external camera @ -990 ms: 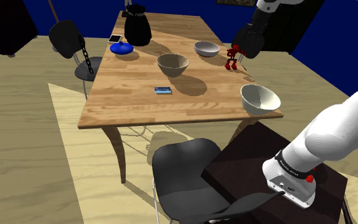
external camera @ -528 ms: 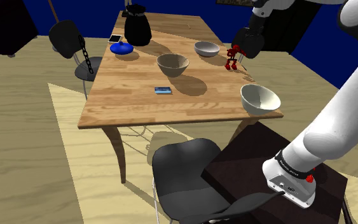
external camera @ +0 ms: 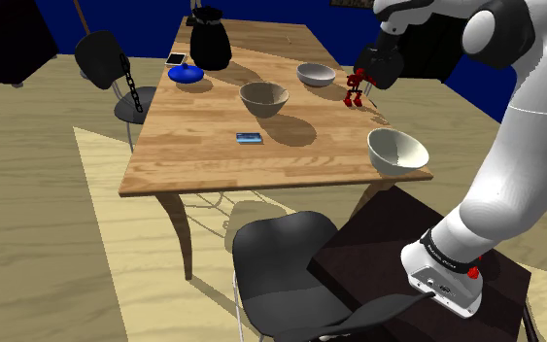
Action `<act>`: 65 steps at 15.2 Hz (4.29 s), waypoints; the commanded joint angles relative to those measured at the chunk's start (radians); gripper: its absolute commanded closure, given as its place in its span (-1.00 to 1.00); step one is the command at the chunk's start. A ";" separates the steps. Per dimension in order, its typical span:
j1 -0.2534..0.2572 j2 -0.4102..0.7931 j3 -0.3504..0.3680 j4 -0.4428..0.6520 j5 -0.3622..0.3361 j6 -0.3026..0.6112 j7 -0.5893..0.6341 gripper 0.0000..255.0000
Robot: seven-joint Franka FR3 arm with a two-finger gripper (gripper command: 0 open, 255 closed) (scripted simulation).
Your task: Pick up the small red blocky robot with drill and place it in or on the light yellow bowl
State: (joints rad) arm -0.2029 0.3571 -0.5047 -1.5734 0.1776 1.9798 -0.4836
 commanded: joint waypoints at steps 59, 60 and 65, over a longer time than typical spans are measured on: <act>0.039 -0.165 -0.021 0.165 -0.088 -0.310 0.055 1.00; 0.059 -0.217 -0.019 0.107 -0.116 -0.297 0.072 1.00; 0.115 -0.461 0.019 -0.134 -0.243 -0.269 0.169 1.00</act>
State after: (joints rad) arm -0.0962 -0.0585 -0.4950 -1.6664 -0.0424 1.7085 -0.3348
